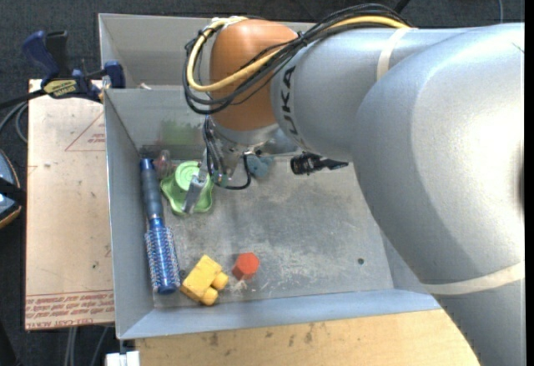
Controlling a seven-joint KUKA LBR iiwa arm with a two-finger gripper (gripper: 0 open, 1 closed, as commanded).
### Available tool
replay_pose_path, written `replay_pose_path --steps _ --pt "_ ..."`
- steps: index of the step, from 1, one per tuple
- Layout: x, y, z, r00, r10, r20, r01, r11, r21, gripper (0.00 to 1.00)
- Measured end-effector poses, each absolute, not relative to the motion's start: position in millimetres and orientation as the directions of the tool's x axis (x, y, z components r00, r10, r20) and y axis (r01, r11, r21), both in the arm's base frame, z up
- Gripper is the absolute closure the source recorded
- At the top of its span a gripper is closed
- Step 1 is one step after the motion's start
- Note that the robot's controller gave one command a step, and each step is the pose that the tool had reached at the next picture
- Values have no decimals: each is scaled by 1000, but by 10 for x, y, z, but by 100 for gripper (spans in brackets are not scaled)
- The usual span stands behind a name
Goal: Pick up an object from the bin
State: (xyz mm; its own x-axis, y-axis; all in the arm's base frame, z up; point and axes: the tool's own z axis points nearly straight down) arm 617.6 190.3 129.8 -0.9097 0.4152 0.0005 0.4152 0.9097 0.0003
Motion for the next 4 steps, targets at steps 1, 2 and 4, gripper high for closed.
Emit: replay_pose_path --steps 1,2,4 --pt "6247 1836 1297 -834 552 -1 552 834 1 0" --pt "6200 1866 760 -717 698 -6 697 717 10 0" --pt "6233 1867 798 -719 695 -7 695 719 8 100"
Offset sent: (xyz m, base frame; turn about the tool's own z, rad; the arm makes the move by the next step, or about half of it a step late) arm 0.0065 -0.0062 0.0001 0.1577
